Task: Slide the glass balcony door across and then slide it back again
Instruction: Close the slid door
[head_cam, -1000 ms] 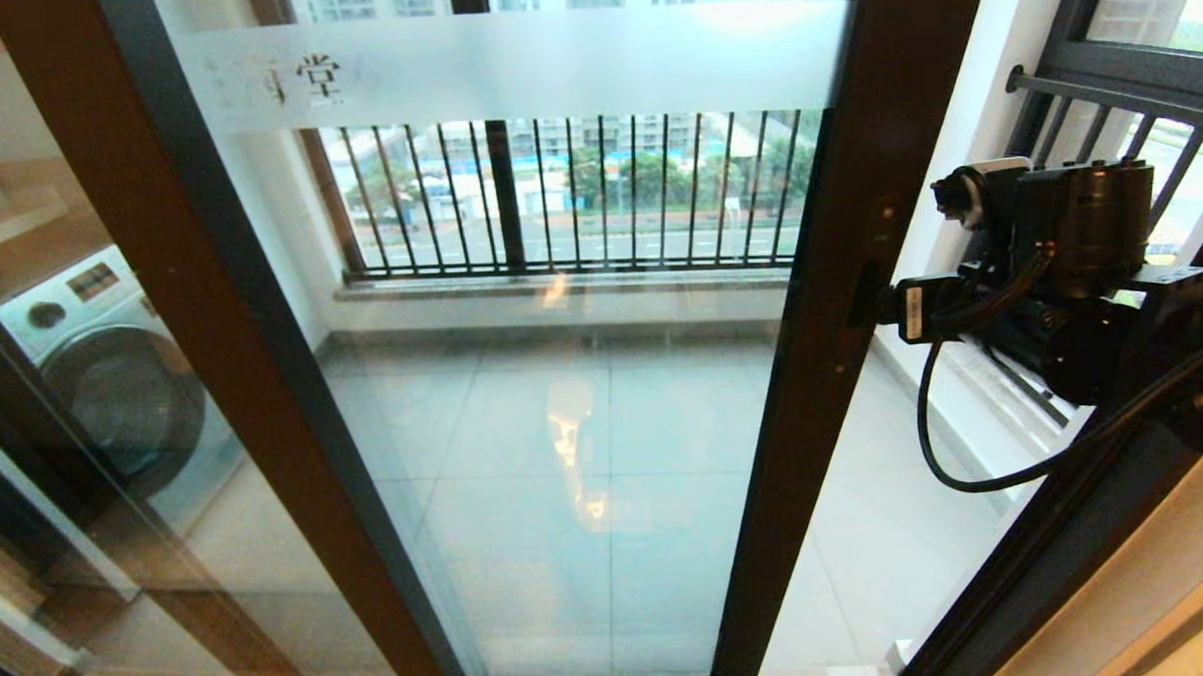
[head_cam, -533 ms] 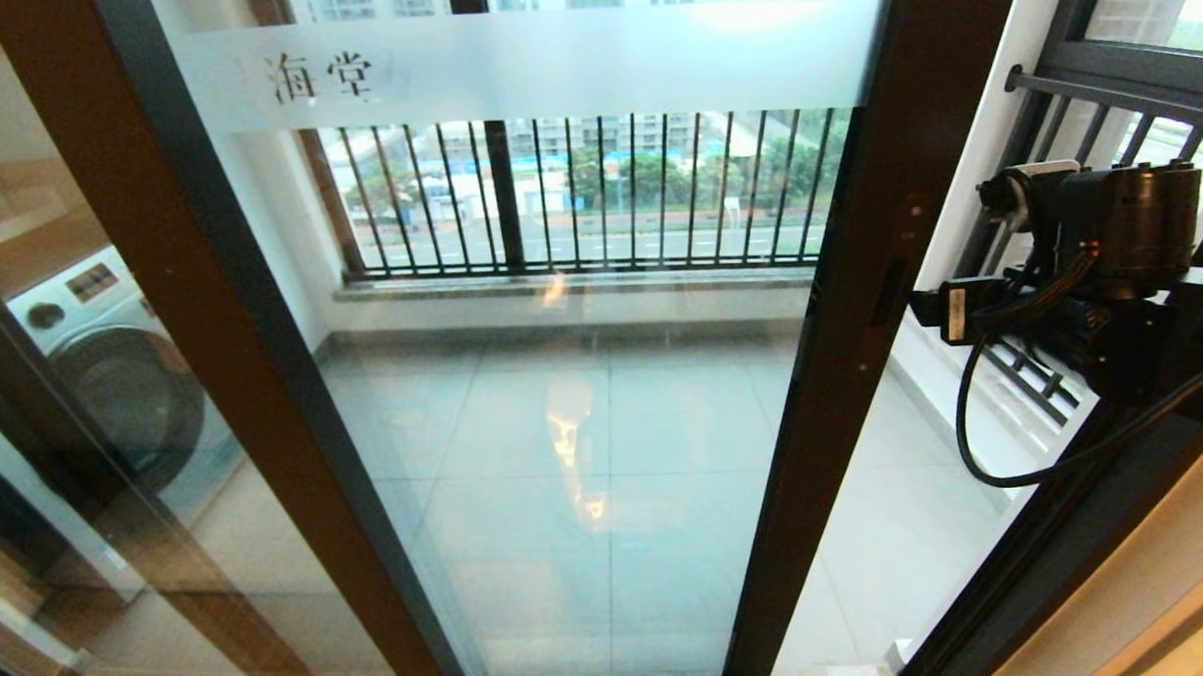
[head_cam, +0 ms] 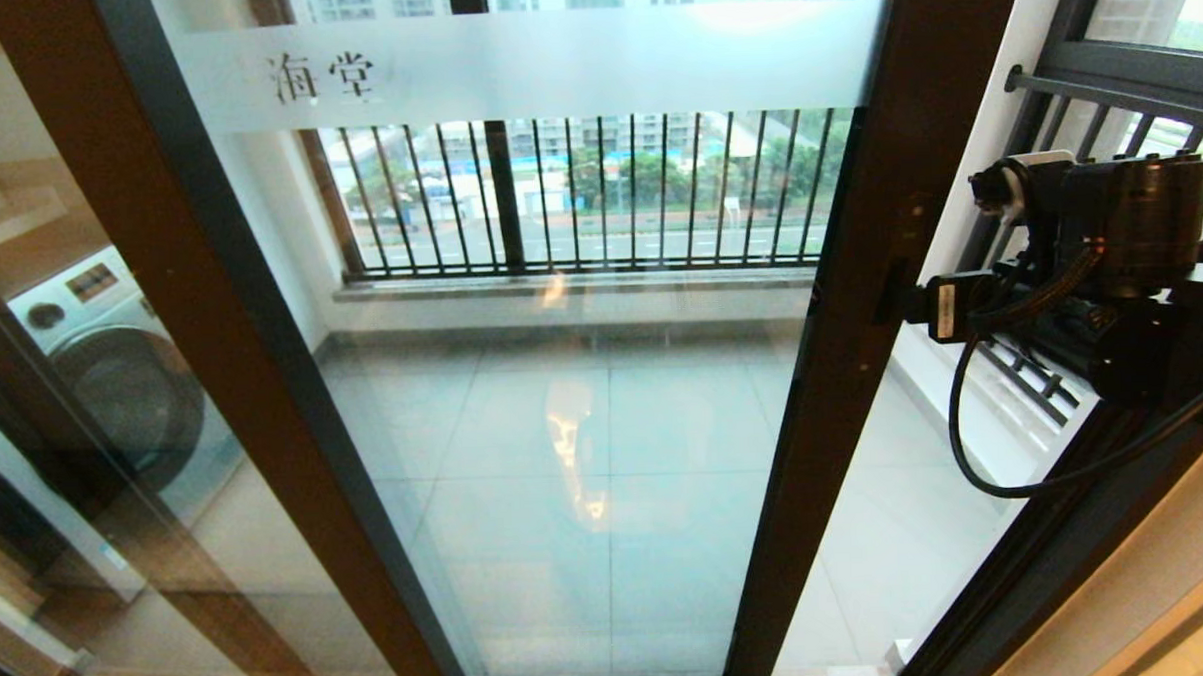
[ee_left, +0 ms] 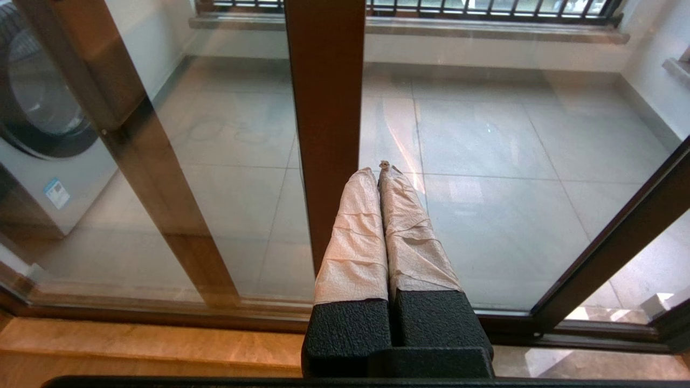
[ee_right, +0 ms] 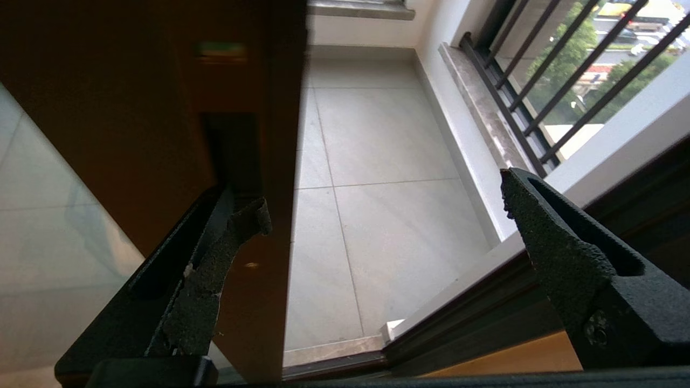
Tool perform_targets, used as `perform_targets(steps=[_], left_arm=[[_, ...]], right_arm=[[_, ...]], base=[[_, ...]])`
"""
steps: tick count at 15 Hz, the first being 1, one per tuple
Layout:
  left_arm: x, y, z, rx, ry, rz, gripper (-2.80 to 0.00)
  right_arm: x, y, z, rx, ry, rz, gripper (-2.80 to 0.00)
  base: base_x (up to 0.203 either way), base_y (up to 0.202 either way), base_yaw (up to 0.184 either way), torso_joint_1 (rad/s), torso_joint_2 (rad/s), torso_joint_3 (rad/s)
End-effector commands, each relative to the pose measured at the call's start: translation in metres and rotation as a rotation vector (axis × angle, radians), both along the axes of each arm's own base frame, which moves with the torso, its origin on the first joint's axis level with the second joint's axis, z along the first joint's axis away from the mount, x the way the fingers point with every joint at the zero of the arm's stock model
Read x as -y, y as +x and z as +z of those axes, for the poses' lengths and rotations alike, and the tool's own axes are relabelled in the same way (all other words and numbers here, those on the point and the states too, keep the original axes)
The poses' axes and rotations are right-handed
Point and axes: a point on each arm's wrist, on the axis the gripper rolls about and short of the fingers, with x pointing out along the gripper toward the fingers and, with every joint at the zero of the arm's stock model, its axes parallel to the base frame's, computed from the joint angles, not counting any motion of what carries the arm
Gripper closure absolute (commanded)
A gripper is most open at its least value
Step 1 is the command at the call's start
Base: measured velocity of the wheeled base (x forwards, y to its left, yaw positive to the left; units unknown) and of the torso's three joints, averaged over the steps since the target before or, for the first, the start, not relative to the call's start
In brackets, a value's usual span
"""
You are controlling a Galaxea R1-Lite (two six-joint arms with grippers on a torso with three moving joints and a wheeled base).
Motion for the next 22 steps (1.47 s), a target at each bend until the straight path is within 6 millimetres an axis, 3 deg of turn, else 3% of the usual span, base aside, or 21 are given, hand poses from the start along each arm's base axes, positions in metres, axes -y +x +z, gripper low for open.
perform_targets(steps=[1,12,22], left_arm=[[0.0,0.0,0.0,-0.003,0.0,0.0,0.0],[0.0,0.0,0.0,-0.001,0.0,0.002,0.0],[0.0,0.0,0.0,-0.003,0.0,0.0,0.0]], right_arm=[[-0.002,0.003,-0.002,-0.003,-0.001,0.002,-2.8],[-0.003,0.022,-0.019,-0.034,-0.008,-0.01,-2.8],[0.016,0.032,-0.022,-0.032,-0.016,-0.07,-2.8]], base=[[0.0,0.0,0.0,0.0,0.0,0.0],[0.0,0.0,0.0,0.0,0.0,0.0],[0.0,0.0,0.0,0.0,0.0,0.0]])
